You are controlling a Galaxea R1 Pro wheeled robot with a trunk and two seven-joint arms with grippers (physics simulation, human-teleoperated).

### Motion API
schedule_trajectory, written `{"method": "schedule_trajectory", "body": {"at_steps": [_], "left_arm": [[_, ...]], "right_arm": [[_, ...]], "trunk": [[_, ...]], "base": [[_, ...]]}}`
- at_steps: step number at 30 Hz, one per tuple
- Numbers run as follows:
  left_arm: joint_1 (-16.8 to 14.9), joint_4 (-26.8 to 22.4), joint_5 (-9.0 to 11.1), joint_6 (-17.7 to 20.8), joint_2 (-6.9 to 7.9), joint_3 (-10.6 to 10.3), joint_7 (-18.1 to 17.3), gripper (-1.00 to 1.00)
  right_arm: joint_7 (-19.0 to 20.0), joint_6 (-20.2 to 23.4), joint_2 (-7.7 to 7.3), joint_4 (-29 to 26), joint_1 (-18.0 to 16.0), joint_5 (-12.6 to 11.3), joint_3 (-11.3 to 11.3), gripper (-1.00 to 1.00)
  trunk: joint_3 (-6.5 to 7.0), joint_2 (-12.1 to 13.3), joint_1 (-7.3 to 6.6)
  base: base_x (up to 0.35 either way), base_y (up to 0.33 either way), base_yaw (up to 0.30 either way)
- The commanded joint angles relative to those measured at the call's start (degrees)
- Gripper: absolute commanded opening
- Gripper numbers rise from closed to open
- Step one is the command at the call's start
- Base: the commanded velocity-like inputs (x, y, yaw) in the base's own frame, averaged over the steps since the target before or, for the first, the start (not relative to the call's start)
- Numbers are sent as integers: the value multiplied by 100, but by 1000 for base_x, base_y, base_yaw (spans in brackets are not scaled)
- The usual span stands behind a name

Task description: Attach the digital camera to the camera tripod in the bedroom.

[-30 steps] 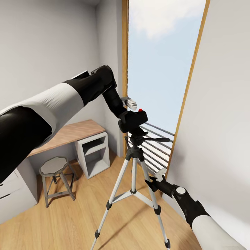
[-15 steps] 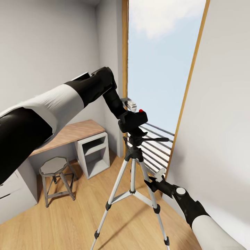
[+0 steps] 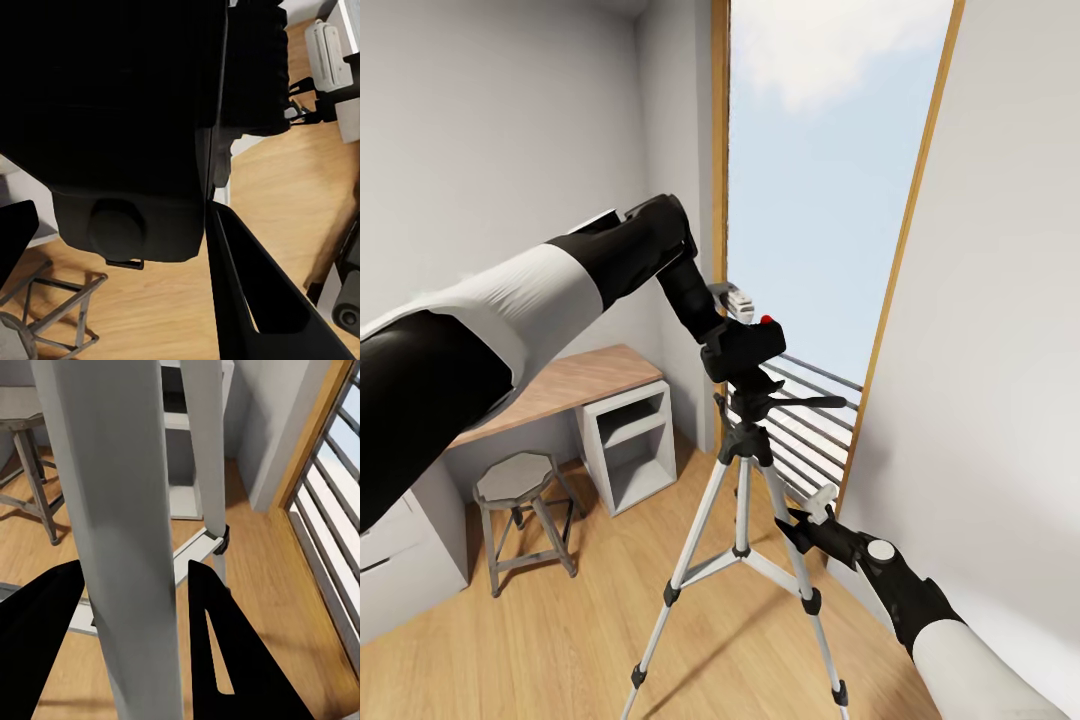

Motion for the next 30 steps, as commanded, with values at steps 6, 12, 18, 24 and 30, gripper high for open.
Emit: {"method": "schedule_trajectory", "body": {"at_steps": [6,12,18,24,30], "left_arm": [[25,-4,-58,-73,-5,9,-61,100],[23,-4,-55,-82,-5,9,-62,100],[24,-4,-54,-85,-5,9,-62,100],[21,-11,-19,-128,22,67,-71,100],[6,-237,-16,-244,106,487,-61,100]], "right_arm": [[-139,-20,-4,-9,-1,-20,36,-100],[-139,-20,-4,-9,-1,-20,36,-100],[-139,-20,-4,-9,-1,-20,36,-100],[-139,-20,-4,-9,-1,-20,36,-100],[-139,-19,-4,-9,-1,-20,36,-100]], "trunk": [[-14,-11,4],[-14,-11,4],[-14,-11,4],[-14,-11,4],[-14,-11,4]], "base": [[0,0,0],[0,0,0],[0,0,0],[0,0,0],[0,0,0]]}}
